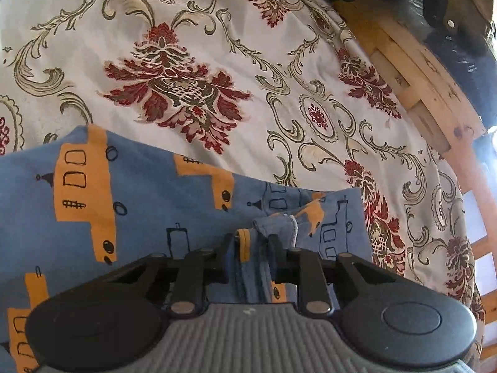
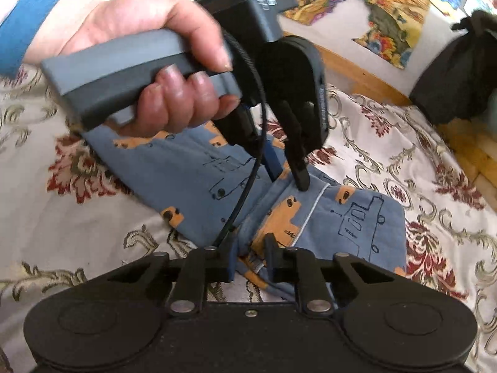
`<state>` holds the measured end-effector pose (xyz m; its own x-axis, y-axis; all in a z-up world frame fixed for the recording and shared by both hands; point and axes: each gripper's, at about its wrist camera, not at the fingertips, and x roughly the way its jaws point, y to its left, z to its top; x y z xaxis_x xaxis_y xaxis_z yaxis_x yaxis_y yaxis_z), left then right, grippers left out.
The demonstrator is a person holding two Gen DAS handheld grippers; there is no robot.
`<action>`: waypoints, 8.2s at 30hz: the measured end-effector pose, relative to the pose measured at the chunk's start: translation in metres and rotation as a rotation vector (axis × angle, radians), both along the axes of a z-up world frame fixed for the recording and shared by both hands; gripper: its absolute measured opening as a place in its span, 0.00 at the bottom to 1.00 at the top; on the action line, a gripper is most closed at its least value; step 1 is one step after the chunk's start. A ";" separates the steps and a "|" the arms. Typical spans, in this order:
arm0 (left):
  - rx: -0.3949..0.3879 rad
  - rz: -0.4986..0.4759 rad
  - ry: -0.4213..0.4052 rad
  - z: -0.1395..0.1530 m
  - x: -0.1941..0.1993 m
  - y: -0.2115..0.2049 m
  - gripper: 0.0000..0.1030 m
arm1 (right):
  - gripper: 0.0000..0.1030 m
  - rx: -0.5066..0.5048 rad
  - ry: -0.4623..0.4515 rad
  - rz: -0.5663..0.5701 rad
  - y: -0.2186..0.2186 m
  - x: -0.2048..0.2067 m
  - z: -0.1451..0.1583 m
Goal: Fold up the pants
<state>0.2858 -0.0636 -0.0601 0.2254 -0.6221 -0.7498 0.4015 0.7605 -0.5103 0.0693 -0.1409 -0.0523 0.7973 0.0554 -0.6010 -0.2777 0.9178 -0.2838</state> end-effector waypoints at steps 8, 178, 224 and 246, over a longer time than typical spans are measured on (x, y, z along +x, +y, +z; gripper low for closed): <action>0.003 0.014 0.004 0.009 -0.004 0.003 0.22 | 0.12 0.091 -0.032 -0.015 -0.006 -0.007 0.017; 0.404 0.464 -0.528 0.114 -0.100 0.122 0.16 | 0.99 0.073 -0.139 0.200 0.009 0.047 0.033; 0.341 -0.057 -0.381 0.031 -0.162 -0.071 0.25 | 0.15 0.827 0.282 -0.012 -0.186 0.094 0.031; 0.268 0.259 -0.492 0.059 -0.162 0.019 0.88 | 0.96 0.430 0.093 -0.100 -0.161 0.066 0.037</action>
<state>0.1239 -0.0449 -0.0016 0.7035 -0.3047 -0.6420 0.3262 0.9411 -0.0892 0.1356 -0.3018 -0.0148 0.7549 0.2418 -0.6097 -0.1882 0.9703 0.1518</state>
